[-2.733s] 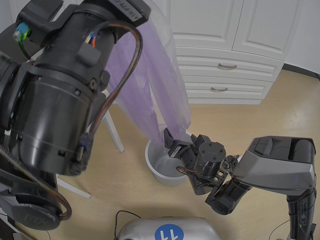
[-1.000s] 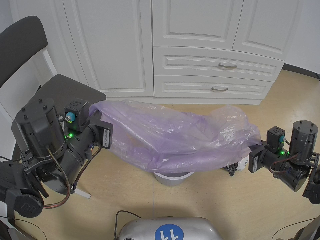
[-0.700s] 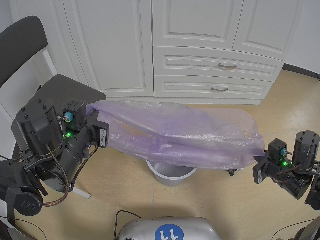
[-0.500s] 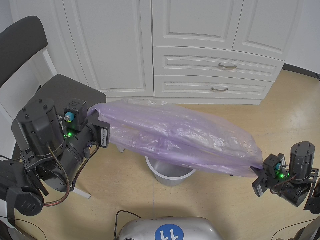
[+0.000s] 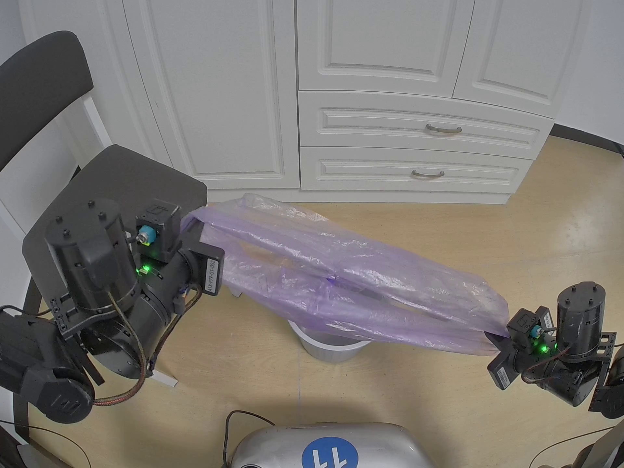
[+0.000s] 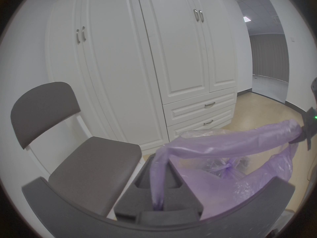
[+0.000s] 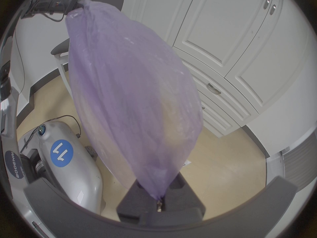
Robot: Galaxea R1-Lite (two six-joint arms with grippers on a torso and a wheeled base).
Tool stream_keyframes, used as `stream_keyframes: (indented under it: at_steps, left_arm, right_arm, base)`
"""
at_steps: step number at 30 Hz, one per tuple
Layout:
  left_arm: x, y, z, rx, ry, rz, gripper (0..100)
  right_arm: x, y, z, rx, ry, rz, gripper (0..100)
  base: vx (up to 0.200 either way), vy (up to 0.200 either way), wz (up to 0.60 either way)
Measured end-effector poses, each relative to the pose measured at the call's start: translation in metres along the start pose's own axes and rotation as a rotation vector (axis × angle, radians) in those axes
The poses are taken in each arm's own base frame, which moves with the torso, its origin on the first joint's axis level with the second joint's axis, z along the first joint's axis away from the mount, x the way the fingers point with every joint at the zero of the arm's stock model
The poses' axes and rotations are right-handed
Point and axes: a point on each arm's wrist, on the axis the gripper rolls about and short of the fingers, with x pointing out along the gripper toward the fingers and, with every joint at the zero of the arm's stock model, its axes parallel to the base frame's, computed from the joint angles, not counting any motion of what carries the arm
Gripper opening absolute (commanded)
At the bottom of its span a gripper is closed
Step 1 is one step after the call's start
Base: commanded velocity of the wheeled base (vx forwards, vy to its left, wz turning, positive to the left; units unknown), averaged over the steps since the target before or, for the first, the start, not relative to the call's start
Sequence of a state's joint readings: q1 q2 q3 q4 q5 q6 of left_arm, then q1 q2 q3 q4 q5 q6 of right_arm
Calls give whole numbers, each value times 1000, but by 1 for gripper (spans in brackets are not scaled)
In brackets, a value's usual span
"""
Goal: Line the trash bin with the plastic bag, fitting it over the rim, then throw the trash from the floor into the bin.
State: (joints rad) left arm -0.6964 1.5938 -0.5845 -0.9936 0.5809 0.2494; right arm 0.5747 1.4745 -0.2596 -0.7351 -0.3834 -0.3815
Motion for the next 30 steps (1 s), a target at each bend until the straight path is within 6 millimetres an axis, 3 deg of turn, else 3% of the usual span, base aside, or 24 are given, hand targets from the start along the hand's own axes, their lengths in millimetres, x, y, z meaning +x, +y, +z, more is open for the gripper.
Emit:
stream_keyframes:
  at_steps: [8,15,21,26,30]
  left_arm:
    - [9,-23,-16,23,22,-70,0]
    - [11,-43,-25,-5,-59,-177,0]
    - [10,-60,-29,-40,-132,-231,0]
    - [11,-73,-35,-47,-149,-258,0]
    - [13,-81,-40,-46,-149,-271,0]
  right_arm:
    - [4,-2,5,22,-40,-27,0]
    - [12,0,8,46,-74,-46,0]
    - [23,0,21,123,-201,-105,0]
    - [32,7,35,220,-340,-152,0]
    - [47,24,43,301,-413,-135,0]
  base:
    - [0,0,0]
    - [0,0,0]
    - [0,0,0]
    - [0,0,0]
    - [0,0,0]
